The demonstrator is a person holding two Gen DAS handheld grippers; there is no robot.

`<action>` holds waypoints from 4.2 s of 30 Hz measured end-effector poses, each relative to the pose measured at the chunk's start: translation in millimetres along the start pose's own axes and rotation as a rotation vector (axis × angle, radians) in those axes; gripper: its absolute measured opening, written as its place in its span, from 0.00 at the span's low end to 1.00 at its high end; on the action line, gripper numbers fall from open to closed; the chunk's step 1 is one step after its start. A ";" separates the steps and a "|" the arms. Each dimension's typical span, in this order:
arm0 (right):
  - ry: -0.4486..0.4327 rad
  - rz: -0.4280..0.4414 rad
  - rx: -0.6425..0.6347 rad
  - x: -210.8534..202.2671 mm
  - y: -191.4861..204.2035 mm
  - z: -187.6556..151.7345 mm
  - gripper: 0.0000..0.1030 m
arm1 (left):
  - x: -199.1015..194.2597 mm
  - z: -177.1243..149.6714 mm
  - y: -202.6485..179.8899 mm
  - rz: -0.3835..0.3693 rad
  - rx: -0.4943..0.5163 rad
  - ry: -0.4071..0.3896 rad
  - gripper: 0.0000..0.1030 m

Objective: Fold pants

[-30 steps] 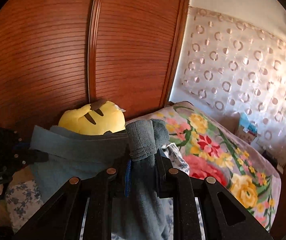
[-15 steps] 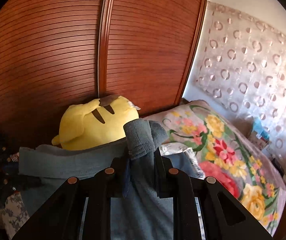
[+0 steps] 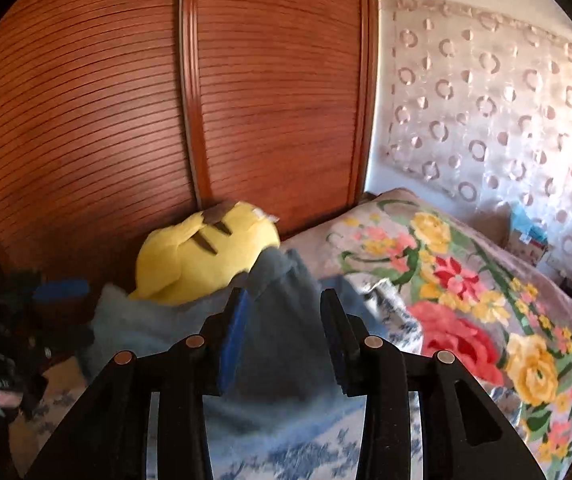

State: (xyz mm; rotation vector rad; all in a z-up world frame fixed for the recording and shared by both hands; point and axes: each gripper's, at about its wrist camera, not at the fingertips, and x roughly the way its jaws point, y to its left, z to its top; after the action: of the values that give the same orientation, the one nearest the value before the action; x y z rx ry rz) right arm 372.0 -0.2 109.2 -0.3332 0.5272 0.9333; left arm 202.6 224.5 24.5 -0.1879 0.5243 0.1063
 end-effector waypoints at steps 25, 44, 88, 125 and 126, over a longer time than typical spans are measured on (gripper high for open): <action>0.071 -0.090 0.087 42.7 -5.1 -19.9 0.38 | 43.3 -35.5 -13.1 -0.011 0.048 0.187 0.69; 0.009 -0.130 0.131 -13.5 26.5 -50.5 0.61 | 4.4 -8.9 -27.7 0.029 0.086 0.066 0.82; -0.087 -0.476 0.392 -231.6 166.6 -200.8 0.75 | -82.6 -103.1 -162.5 -0.151 0.234 0.088 0.82; -0.287 -0.610 0.386 -284.6 220.6 -241.1 0.75 | -176.3 -107.4 -179.1 -0.173 0.240 -0.062 0.82; -0.287 -0.615 0.384 -283.0 219.6 -241.4 0.75 | -176.7 -107.5 -178.7 -0.170 0.239 -0.063 0.82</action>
State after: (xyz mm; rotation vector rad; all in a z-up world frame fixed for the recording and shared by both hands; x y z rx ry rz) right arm -15.2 -185.2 59.2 -0.0009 0.2982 0.2629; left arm 24.8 18.4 49.6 0.0050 0.4526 -0.1162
